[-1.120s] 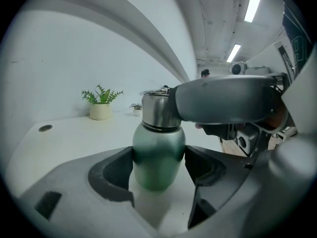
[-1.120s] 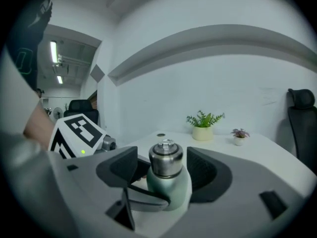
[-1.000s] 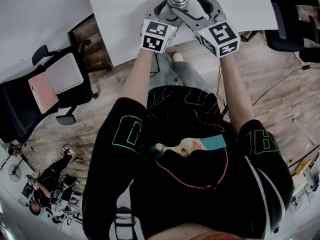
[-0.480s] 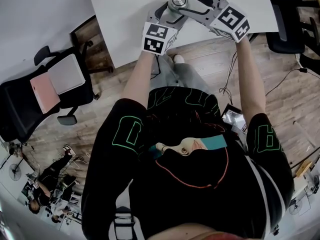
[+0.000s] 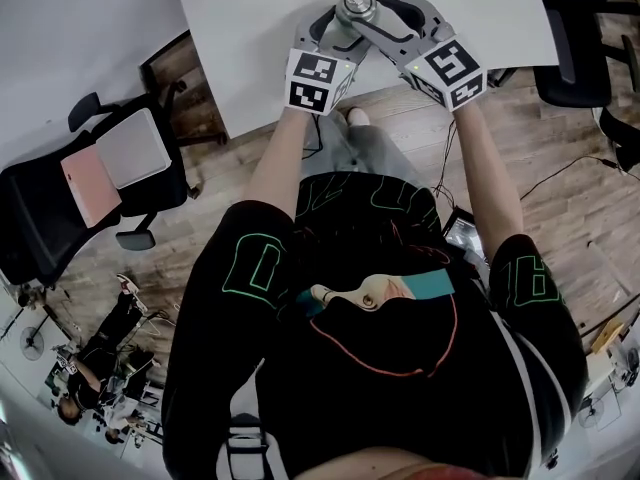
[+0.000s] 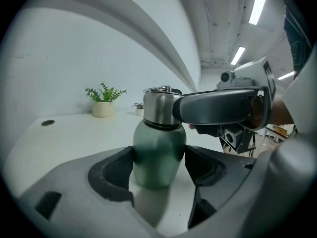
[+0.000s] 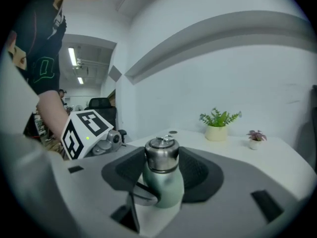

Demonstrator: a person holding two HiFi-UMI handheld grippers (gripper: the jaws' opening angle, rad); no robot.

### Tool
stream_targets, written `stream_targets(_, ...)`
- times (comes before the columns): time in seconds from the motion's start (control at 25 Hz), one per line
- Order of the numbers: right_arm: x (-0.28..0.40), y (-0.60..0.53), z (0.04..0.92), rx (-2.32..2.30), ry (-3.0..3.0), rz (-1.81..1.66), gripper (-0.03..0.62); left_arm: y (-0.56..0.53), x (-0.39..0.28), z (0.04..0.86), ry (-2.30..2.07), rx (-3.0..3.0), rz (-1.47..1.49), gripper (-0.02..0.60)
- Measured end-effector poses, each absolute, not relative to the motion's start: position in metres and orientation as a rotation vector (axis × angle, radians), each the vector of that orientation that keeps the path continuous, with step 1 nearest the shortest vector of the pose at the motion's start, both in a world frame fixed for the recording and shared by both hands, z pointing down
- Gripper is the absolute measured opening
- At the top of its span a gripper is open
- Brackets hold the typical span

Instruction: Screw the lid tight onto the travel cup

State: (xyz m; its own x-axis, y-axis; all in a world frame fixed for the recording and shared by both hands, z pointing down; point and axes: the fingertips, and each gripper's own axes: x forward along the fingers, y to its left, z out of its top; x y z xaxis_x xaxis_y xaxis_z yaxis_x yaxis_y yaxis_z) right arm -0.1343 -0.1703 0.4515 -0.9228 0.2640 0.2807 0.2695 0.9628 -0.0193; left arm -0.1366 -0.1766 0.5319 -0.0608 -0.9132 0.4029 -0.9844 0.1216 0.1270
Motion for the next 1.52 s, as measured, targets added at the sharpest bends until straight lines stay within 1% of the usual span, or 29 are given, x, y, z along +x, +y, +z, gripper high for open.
stream_targets(0.36,-0.132,-0.172,0.450,0.152,-2.923,0.074,0.219,-0.179,-0.136,0.531,-2.040,1.827,0.255,0.339)
stream_targets(0.48,-0.131,-0.173,0.455,0.254,-2.937,0.113,0.218,-0.178,-0.136,0.531,-2.043,1.821,0.260,0.339)
stream_targets(0.6,-0.130,-0.173,0.462,0.258,-2.921,0.110,0.215,-0.178,-0.135,0.532,-2.039,1.820,0.263,0.339)
stream_targets(0.68,-0.131,-0.172,0.461,0.200,-2.937,0.143,0.218,-0.178,-0.135,0.532,-2.037,1.821,0.257,0.339)
stream_targets(0.8,-0.131,-0.168,0.458,0.034,-2.941,0.192,0.272,-0.178,-0.136,0.531,-2.037,1.820,0.252,0.339)
stream_targets(1.08,-0.120,-0.179,0.454,-0.299,-2.873,0.027,0.267,-0.179,-0.135,0.534,-2.031,1.820,0.254,0.339)
stream_targets(1.28,-0.125,-0.184,0.446,-0.547,-2.811,-0.047,0.265,-0.177,-0.135,0.535,-2.027,1.820,0.257,0.339)
stream_targets(1.4,-0.129,-0.177,0.440,-0.743,-2.766,0.005,0.261,-0.178,-0.134,0.536,-2.024,1.822,0.260,0.339)
stream_targets(1.48,-0.133,-0.175,0.438,-0.823,-2.742,0.038,0.238,-0.178,-0.134,0.536,-2.021,1.825,0.264,0.337)
stream_targets(1.52,-0.135,-0.175,0.439,-0.844,-2.728,0.038,0.238,-0.178,-0.134,0.536,-2.017,1.827,0.266,0.337)
